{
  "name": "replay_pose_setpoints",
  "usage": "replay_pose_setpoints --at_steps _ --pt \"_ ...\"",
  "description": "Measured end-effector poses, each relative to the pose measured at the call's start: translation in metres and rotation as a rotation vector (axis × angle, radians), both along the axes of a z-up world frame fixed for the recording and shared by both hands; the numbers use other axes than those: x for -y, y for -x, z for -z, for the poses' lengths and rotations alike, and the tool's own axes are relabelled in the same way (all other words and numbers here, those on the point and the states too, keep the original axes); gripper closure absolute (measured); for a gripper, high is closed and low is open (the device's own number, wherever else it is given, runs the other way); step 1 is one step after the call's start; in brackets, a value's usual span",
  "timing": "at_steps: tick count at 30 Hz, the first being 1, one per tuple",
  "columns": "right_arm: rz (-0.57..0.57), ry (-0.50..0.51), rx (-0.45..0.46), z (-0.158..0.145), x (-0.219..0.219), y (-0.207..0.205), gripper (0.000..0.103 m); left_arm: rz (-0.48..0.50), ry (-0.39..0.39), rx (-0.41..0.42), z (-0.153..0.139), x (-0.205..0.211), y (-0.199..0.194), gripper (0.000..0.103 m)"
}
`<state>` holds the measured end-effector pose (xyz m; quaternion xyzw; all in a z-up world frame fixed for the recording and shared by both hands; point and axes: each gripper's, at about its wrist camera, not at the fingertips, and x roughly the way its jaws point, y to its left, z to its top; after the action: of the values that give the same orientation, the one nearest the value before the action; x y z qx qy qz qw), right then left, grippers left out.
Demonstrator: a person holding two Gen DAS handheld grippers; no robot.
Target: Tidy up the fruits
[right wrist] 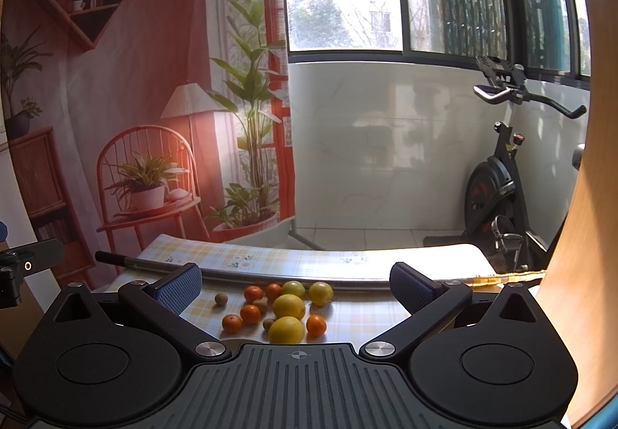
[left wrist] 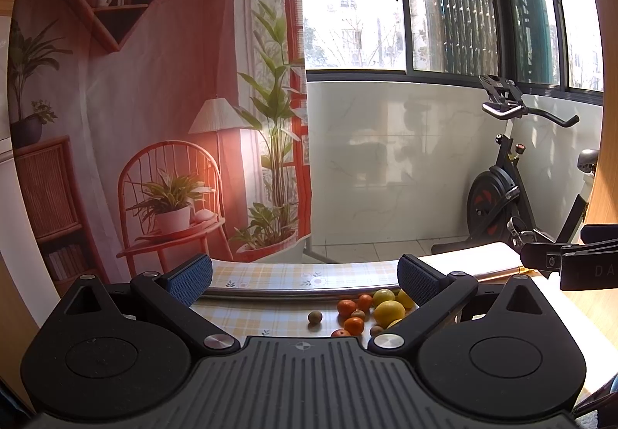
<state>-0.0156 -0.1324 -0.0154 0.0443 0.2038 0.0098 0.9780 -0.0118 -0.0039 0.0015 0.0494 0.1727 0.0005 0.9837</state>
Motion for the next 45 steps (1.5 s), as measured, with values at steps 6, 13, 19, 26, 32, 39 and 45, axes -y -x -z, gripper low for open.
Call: replay_pose_setpoints --at_steps 6,13,19,26,32,39,45 --pt "0.000 -0.001 0.000 0.001 0.000 0.000 0.000 0.000 0.000 0.000 0.000 0.000 0.000 0.000" --pt "0.001 -0.005 -0.003 -0.001 0.000 0.000 0.000 -0.011 0.007 -0.006 0.001 -0.001 -0.001 0.000" --pt "0.005 -0.043 -0.031 0.010 0.007 -0.014 0.000 -0.005 0.074 -0.049 0.008 -0.016 -0.017 0.000" --pt "-0.002 -0.052 -0.031 0.038 0.021 -0.052 0.000 -0.071 0.160 -0.101 0.040 -0.043 -0.059 0.000" --pt "-0.012 -0.031 -0.065 0.082 0.030 -0.099 0.000 -0.095 0.125 -0.134 0.066 -0.055 -0.091 0.001" --pt "-0.044 -0.049 -0.129 0.127 0.027 -0.144 0.000 -0.104 0.133 -0.179 0.095 -0.071 -0.132 0.001" --pt "-0.060 -0.042 -0.160 0.152 0.023 -0.164 0.000 -0.084 0.107 -0.237 0.113 -0.069 -0.166 0.001"
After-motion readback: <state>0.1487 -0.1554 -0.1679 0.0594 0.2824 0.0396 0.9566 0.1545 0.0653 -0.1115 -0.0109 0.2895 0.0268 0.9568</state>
